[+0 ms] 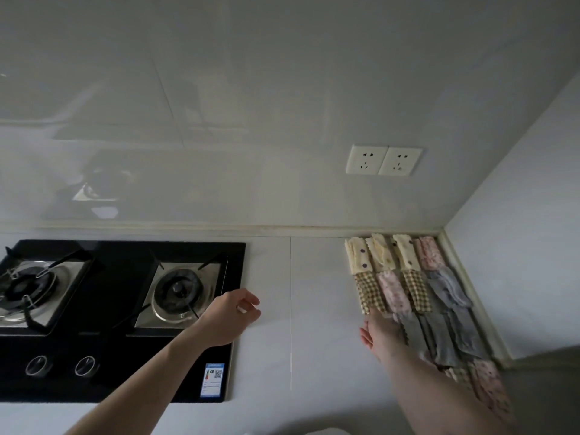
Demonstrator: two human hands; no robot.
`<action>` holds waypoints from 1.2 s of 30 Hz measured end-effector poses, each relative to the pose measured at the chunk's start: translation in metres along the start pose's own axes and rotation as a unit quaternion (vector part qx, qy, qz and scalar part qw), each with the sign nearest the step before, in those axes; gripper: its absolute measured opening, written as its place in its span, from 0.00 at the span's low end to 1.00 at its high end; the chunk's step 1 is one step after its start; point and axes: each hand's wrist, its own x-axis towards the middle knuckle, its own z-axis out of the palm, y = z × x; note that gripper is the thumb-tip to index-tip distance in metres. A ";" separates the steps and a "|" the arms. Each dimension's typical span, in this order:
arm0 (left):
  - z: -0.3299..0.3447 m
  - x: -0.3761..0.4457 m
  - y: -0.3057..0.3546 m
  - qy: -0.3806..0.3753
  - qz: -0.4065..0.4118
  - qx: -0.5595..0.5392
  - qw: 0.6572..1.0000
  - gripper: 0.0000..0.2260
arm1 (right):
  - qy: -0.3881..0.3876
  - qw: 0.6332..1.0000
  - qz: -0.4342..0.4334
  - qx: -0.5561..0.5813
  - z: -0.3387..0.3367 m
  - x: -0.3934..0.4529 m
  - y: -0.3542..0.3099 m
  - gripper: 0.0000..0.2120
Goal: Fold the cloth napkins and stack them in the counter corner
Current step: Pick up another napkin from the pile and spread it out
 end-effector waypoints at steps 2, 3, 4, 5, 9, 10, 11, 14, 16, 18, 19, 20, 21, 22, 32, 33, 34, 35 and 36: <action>0.001 -0.008 -0.004 -0.004 -0.003 -0.001 1.000 0.09 | 0.023 0.998 -0.001 -0.059 0.001 0.003 0.012 0.22; 0.001 -0.012 -0.008 -0.005 -0.005 -0.003 1.000 0.09 | 0.037 0.993 -0.010 -0.114 0.006 0.002 0.016 0.27; 0.000 -0.018 -0.011 -0.007 -0.009 -0.006 1.000 0.09 | 0.048 0.983 -0.024 -0.173 0.011 -0.006 0.017 0.30; -0.002 -0.025 -0.017 -0.008 -0.013 -0.012 1.000 0.09 | 0.049 0.972 -0.049 -0.225 0.019 -0.016 0.019 0.33; -0.017 -0.065 -0.048 0.016 -0.045 -0.040 0.998 0.09 | -0.049 0.868 -0.172 -0.463 0.064 -0.070 0.040 0.35; -0.024 -0.079 -0.061 0.029 -0.058 -0.047 0.997 0.09 | -0.085 0.852 -0.189 -0.481 0.084 -0.088 0.049 0.35; -0.028 -0.089 -0.070 0.036 -0.067 -0.050 0.996 0.09 | -0.112 0.839 -0.203 -0.493 0.099 -0.103 0.057 0.34; -0.049 -0.128 -0.108 0.072 -0.102 -0.069 0.990 0.08 | -0.198 0.793 -0.272 -0.508 0.155 -0.170 0.078 0.30; -0.065 -0.155 -0.134 0.105 -0.116 -0.076 0.985 0.08 | -0.258 0.774 -0.298 -0.496 0.191 -0.218 0.089 0.26; -0.081 -0.183 -0.160 0.133 -0.127 -0.086 0.979 0.07 | -0.303 0.766 -0.310 -0.474 0.222 -0.260 0.101 0.25; -0.090 -0.198 -0.174 0.148 -0.128 -0.091 0.976 0.07 | -0.319 0.758 -0.325 -0.467 0.237 -0.280 0.108 0.25; -0.098 -0.214 -0.189 0.159 -0.133 -0.092 0.974 0.07 | -0.332 0.749 -0.338 -0.464 0.252 -0.297 0.114 0.24; -0.107 -0.230 -0.203 0.171 -0.135 -0.091 0.972 0.07 | -0.346 0.740 -0.347 -0.460 0.265 -0.316 0.120 0.24; -0.116 -0.247 -0.219 0.181 -0.138 -0.089 0.970 0.07 | -0.361 0.733 -0.354 -0.456 0.278 -0.334 0.127 0.23; -0.177 -0.402 -0.356 0.306 -0.166 -0.111 0.931 0.09 | -0.448 0.680 -0.407 -0.414 0.389 -0.478 0.203 0.17; -0.181 -0.412 -0.365 0.315 -0.169 -0.111 0.927 0.09 | -0.454 0.674 -0.410 -0.413 0.397 -0.490 0.210 0.17; -0.185 -0.420 -0.372 0.321 -0.172 -0.113 0.924 0.09 | -0.462 0.667 -0.411 -0.415 0.405 -0.502 0.215 0.17; -0.189 -0.428 -0.379 0.329 -0.173 -0.116 0.921 0.10 | -0.470 0.658 -0.412 -0.419 0.413 -0.513 0.220 0.18; -0.194 -0.434 -0.386 0.337 -0.174 -0.121 0.917 0.10 | -0.477 0.647 -0.415 -0.425 0.422 -0.523 0.225 0.18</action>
